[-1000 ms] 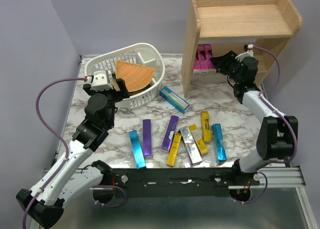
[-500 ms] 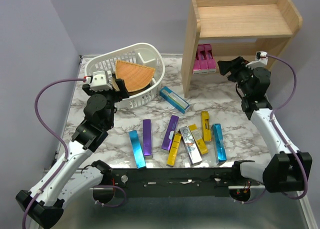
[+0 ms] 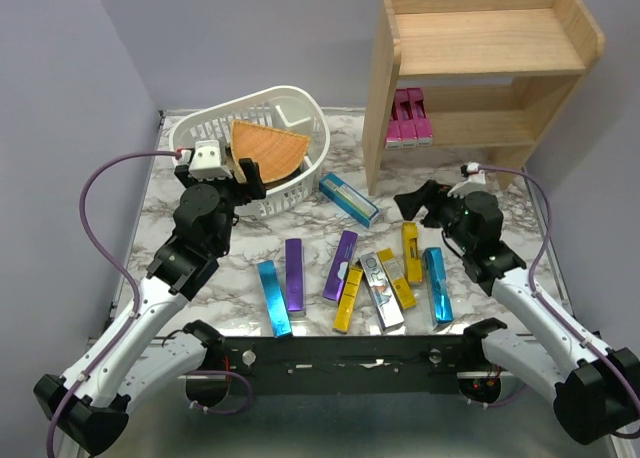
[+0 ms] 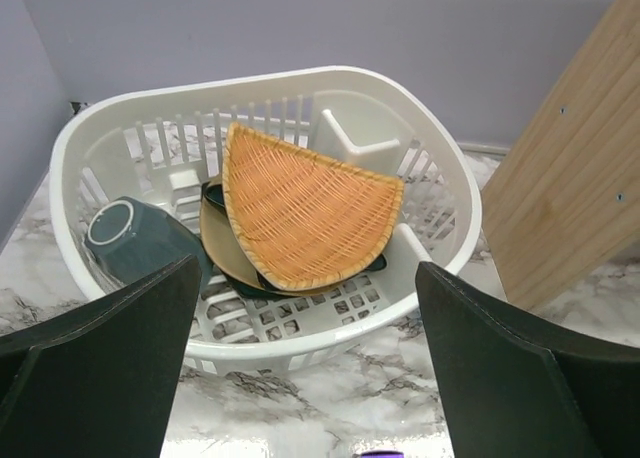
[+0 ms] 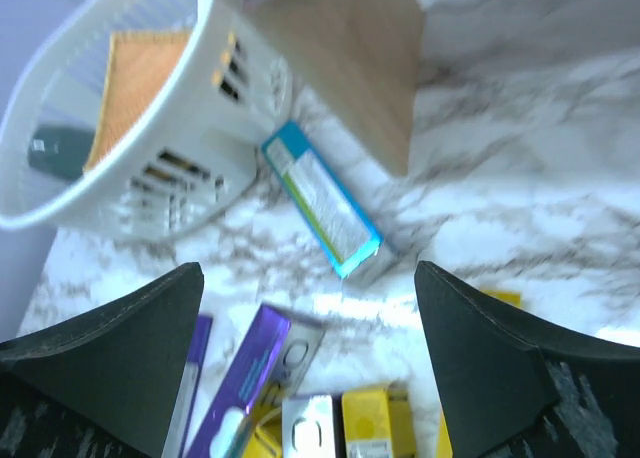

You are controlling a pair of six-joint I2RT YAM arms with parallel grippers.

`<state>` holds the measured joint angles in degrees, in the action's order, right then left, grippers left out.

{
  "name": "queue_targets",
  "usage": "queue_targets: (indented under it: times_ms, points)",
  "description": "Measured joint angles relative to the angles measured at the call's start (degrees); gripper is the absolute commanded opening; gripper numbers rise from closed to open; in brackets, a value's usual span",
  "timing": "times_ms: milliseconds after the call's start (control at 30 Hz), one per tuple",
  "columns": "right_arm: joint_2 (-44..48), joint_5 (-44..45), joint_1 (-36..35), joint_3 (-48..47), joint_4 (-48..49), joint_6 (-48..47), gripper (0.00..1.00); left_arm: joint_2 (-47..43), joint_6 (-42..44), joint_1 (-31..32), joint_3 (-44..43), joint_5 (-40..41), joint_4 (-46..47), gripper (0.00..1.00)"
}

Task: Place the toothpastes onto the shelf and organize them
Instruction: Place the toothpaste on the shelf, then pick up the toothpaste from the center of the board.

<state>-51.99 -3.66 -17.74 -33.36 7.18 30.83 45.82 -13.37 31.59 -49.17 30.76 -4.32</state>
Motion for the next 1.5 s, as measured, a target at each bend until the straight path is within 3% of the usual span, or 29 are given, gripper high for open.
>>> queue_targets:
  times_ms: [267,633,800,1133,1500]
  points:
    - [-2.45,0.44,-12.74,5.51,-0.61,-2.03,1.00,5.11,-3.19,0.00,-2.38,-5.27,-5.88,0.99]
    - [-5.40,4.42,-19.45,6.60,1.62,-6.64,1.00,13.97,-16.04,0.02,-2.91,-13.25,-19.06,0.99]
    - [-5.40,6.08,-20.63,8.39,3.28,-7.04,1.00,18.43,-21.35,1.60,-2.43,-15.13,-21.44,0.99]
    - [-3.32,7.89,-20.85,9.46,3.28,-6.93,1.00,38.91,-26.86,7.04,-10.73,-14.82,-28.70,0.98]
    - [-2.82,7.61,-21.07,9.46,3.54,-6.99,0.99,41.88,-28.89,7.48,-9.86,-15.43,-30.38,0.96]
